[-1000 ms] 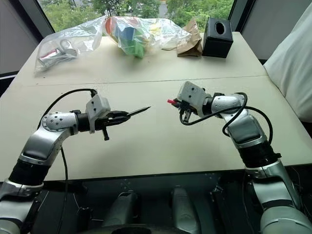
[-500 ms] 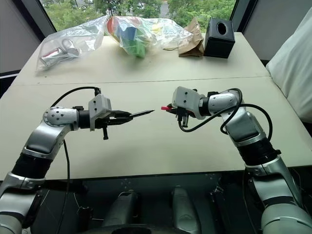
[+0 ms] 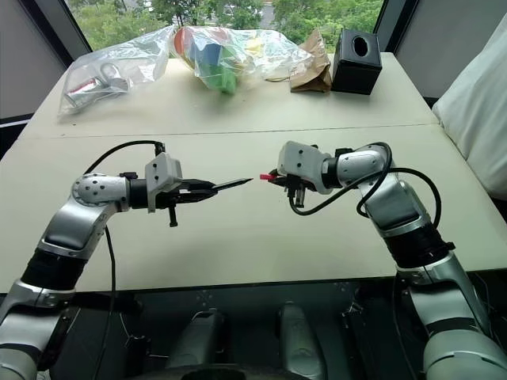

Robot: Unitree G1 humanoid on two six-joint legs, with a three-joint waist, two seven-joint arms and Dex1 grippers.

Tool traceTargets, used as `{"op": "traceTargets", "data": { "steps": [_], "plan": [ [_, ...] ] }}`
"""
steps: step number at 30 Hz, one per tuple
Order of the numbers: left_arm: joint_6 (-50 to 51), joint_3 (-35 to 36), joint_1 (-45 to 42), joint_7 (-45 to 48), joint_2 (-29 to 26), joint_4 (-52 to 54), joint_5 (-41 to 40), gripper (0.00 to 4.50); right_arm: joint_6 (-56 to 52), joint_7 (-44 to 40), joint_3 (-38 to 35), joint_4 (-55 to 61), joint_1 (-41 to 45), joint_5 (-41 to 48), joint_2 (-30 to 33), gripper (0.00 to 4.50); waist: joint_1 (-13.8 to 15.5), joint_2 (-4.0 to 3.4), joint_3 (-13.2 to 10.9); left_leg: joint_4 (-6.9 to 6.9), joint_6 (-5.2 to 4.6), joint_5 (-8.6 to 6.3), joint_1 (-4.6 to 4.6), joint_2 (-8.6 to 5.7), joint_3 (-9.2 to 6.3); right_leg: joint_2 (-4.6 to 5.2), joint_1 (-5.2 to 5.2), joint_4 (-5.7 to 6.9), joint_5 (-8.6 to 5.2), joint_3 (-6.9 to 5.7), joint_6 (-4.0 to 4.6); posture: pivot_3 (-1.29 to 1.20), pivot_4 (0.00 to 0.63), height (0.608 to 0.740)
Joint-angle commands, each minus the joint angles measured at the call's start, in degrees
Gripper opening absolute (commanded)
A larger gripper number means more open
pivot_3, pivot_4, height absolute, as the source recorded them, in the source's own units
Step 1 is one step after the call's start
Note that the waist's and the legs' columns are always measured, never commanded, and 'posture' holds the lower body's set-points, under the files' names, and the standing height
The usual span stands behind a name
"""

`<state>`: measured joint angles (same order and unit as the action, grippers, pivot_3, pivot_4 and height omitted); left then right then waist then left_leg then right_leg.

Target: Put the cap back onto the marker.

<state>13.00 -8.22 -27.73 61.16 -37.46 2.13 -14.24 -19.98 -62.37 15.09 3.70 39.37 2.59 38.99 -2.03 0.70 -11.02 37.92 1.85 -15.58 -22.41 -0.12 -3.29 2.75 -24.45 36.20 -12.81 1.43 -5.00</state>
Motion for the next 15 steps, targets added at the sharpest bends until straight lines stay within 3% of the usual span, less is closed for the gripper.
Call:
{"op": "traceTargets", "data": {
  "steps": [1, 15],
  "plan": [
    [-0.6, 0.7, -0.8, -0.2, 0.3, 2.0, -0.2, 0.00, 0.2, -0.1, -0.6, 2.6, 1.5, 0.7, -0.5, 0.03, 0.0, 0.00, 0.0, 0.00, 0.00, 0.00, 0.00, 0.00, 0.00, 0.00, 0.00, 0.00, 0.00, 0.00, 0.00, 0.00, 0.150, 0.740],
    [-0.8, 0.1, -0.9, 0.4, 0.7, 2.1, 0.3, 0.00, -0.8, -1.0, -0.5, 4.0, 0.9, 1.1, -0.5, 0.03, 0.0, 0.00, 0.0, 0.00, 0.00, 0.00, 0.00, 0.00, 0.00, 0.00, 0.00, 0.01, 0.00, 0.00, 0.00, 0.00, 0.150, 0.740]
  ]
}}
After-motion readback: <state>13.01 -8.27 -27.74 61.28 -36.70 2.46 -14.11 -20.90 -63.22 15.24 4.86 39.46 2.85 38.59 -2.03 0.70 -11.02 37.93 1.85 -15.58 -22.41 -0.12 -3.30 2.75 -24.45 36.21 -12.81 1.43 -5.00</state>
